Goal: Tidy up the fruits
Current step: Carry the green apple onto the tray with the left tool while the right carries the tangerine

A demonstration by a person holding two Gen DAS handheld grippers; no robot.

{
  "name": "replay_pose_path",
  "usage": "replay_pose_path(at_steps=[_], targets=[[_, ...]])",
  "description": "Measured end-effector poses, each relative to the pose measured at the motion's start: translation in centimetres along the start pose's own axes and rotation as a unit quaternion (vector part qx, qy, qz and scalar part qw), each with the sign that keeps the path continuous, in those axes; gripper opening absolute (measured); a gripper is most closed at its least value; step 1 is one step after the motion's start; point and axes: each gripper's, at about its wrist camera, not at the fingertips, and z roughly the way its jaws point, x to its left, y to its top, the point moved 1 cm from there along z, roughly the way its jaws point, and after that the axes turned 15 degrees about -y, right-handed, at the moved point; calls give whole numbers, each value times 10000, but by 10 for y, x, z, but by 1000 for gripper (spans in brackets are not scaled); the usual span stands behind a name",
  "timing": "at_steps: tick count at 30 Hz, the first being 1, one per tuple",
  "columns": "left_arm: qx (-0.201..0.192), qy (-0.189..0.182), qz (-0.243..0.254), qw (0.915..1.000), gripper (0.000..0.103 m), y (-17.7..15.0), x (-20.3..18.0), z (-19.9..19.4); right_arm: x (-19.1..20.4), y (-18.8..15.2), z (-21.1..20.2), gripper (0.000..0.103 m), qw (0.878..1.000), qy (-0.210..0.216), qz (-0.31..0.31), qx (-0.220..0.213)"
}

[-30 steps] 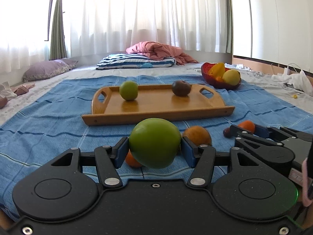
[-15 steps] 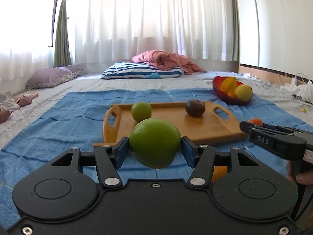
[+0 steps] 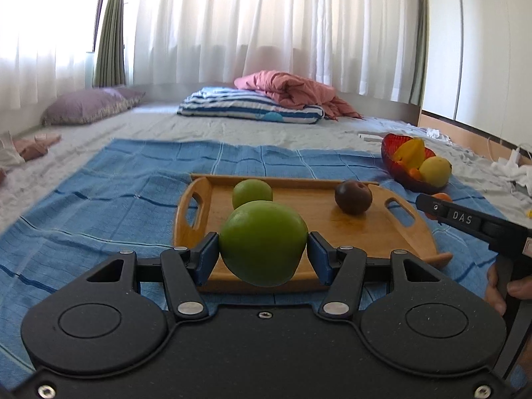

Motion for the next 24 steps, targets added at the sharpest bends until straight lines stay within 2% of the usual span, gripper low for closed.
replay_pose_path(at_steps=[14, 24], targets=[[464, -4, -494, 9977, 56, 11, 23, 63, 33, 3, 60, 38, 9979, 9, -524, 379], [571, 50, -458, 9973, 56, 18, 29, 100, 30, 2, 99, 38, 9948, -57, -511, 876]])
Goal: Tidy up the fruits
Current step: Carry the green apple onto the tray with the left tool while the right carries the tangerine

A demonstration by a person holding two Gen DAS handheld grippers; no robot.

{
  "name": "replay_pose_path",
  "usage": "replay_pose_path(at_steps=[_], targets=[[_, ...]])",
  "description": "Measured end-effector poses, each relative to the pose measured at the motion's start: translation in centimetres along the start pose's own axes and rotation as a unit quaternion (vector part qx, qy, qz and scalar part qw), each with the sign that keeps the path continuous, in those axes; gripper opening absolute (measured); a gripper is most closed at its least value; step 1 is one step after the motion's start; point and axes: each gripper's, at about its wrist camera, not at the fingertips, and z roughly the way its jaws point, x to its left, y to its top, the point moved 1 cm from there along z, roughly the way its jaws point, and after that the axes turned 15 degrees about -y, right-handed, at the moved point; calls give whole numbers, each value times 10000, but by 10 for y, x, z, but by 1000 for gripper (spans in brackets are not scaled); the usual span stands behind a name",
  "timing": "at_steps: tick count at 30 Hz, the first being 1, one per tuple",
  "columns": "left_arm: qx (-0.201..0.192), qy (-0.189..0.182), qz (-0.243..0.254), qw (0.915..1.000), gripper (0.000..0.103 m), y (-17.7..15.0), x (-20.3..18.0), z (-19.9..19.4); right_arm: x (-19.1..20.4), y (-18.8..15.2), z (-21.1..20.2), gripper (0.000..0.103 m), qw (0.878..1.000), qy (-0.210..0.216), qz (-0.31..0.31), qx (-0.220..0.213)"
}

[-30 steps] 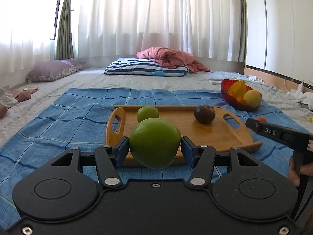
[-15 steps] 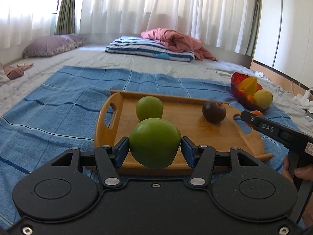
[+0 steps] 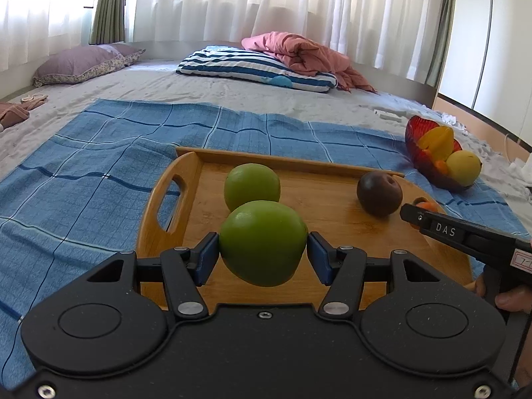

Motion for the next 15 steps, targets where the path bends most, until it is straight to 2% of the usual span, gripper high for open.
replay_pose_path(at_steps=[9, 15], targets=[[98, 125, -94, 9998, 56, 4, 8, 24, -1, 0, 18, 38, 9992, 71, 178, 345], [156, 180, -145, 9996, 56, 3, 11, 31, 3, -2, 21, 38, 9990, 123, 164, 406]])
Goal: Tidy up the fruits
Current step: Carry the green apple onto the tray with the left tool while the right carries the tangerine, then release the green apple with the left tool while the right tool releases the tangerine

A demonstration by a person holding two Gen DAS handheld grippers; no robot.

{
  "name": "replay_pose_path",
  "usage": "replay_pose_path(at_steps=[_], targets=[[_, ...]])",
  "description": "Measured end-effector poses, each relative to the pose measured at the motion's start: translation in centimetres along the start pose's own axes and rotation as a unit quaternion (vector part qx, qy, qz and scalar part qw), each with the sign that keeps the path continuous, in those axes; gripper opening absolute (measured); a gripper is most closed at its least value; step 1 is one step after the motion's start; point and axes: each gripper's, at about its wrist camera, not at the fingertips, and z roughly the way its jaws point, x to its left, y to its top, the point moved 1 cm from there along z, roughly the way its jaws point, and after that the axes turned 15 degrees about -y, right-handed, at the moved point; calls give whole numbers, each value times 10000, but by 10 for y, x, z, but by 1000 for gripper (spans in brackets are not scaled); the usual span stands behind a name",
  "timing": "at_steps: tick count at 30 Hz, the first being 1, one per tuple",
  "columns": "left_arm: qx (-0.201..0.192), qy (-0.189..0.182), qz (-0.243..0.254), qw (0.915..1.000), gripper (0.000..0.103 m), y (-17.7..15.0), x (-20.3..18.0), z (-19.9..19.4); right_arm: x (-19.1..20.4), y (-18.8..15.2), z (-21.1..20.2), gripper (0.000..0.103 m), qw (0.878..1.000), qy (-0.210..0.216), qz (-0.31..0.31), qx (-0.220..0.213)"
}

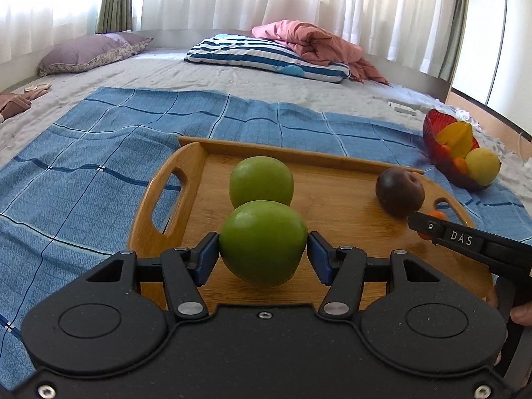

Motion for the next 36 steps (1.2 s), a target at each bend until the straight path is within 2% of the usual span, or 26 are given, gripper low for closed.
replay_pose_path(at_steps=[10, 20, 25, 28, 29, 30, 32, 36], targets=[[73, 26, 0, 10000, 56, -3, 1, 6, 4, -3, 4, 38, 9999, -48, -29, 148], [73, 43, 6, 10000, 56, -3, 1, 6, 8, -5, 3, 38, 9997, -108, -215, 94], [73, 63, 3, 10000, 56, -2, 2, 7, 8, -5, 3, 41, 9996, -66, -246, 125], [68, 65, -23, 10000, 57, -2, 2, 7, 9, -4, 3, 46, 9996, -50, -257, 129], [53, 84, -16, 9999, 61, -2, 2, 7, 9, -4, 3, 49, 9995, -51, -275, 128], [6, 139, 28, 9999, 70, -2, 1, 5, 9, -5, 3, 57, 9995, -66, -294, 129], [-102, 225, 137, 9996, 78, -2, -1, 2, 10, -5, 2, 64, 9993, -33, -341, 126], [-113, 149, 242, 9995, 87, -1, -5, -3, 9, -5, -1, 74, 9994, 41, -330, 119]])
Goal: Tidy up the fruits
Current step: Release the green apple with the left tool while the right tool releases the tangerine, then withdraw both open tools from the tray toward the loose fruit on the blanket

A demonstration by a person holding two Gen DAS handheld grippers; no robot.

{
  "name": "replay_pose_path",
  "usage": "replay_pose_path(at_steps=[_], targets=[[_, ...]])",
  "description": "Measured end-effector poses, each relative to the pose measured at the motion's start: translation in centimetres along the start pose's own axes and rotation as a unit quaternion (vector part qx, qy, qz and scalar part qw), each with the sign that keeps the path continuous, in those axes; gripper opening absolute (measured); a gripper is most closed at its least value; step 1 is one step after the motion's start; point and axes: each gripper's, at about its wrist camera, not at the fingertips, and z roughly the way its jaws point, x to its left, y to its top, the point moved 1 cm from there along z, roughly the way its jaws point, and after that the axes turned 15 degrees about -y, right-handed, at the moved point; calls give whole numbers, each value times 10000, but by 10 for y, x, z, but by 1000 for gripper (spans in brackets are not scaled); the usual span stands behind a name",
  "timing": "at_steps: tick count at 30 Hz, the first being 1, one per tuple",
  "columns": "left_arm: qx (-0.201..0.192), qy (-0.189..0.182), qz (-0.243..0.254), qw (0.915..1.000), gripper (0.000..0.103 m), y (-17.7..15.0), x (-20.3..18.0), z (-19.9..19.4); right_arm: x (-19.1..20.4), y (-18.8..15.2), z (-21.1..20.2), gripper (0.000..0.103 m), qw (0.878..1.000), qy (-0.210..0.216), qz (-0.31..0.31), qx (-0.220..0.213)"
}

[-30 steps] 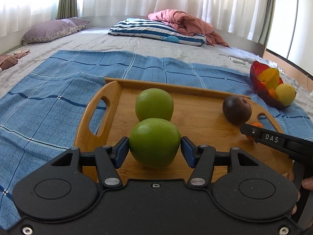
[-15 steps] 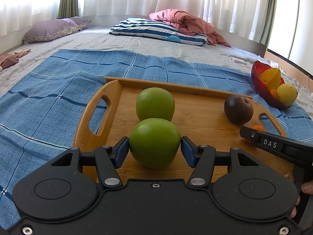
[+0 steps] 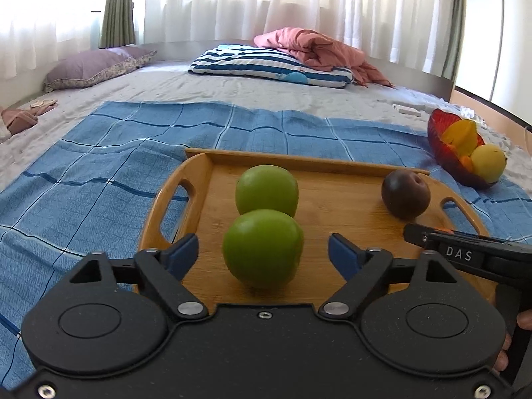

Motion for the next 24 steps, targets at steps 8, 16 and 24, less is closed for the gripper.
replay_pose_path(at_steps=[8, 16, 24], targets=[[49, -140, 31, 9999, 92, -3, -5, -14, -4, 0, -15, 87, 9997, 33, -3, -230], [41, -362, 168, 9992, 96, -13, -17, -36, -14, 0, -42, 92, 9983, 34, 40, -583], [32, -556, 251, 9981, 97, -29, -26, -62, -25, -10, -74, 97, 9955, -39, -2, -952]])
